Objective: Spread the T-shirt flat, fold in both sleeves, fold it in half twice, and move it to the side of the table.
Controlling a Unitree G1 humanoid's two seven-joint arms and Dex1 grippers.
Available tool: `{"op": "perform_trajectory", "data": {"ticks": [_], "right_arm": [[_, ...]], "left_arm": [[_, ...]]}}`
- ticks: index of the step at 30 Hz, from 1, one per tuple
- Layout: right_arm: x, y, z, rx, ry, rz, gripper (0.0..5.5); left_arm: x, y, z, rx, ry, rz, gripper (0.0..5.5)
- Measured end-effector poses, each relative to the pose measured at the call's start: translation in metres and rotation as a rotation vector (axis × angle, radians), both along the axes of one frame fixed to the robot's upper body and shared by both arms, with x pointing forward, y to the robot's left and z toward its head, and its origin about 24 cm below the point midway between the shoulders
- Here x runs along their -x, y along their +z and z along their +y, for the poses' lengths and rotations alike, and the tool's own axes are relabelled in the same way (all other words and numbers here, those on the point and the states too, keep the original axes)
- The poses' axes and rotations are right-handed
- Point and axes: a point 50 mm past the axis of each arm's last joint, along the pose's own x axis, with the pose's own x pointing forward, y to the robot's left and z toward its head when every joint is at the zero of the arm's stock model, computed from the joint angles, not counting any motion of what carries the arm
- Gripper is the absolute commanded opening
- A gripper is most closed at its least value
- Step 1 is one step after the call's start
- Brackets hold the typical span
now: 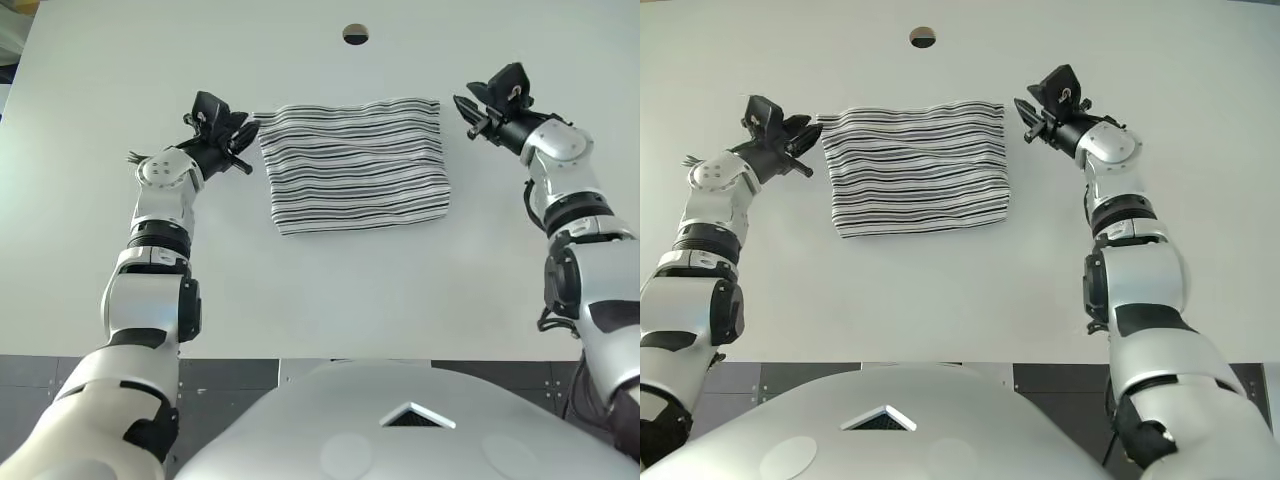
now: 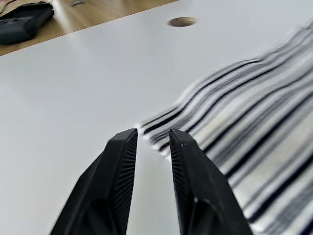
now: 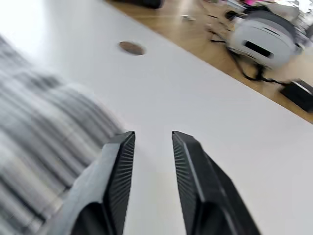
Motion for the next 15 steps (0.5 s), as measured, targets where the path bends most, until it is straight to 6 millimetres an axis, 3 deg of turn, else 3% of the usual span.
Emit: {"op": "perform_trajectory", "data": {"ticks": [4, 8, 11, 15], "right_arm": [[-0.001, 0.006, 0.004, 0.027, 0.017, -0.072, 1.55], [0.006, 0.023, 0.035, 0.165, 0.284, -0.327, 1.55], [0.019, 0.015, 0.052, 0.44, 0.524, -0.422, 1.55], [0.03, 0.0, 0.057, 0.635, 0.708, -0.409, 1.55]], "left_arm": [[-0.003, 0.01, 0.007, 0.086, 0.039, -0.061, 1.19], [-0.001, 0.051, -0.004, 0.082, -0.138, -0.338, 1.19], [0.036, 0.054, -0.033, -0.191, -0.468, -0.475, 1.19], [0.079, 0.04, -0.055, -0.598, -0.862, -0.469, 1.19]]}}
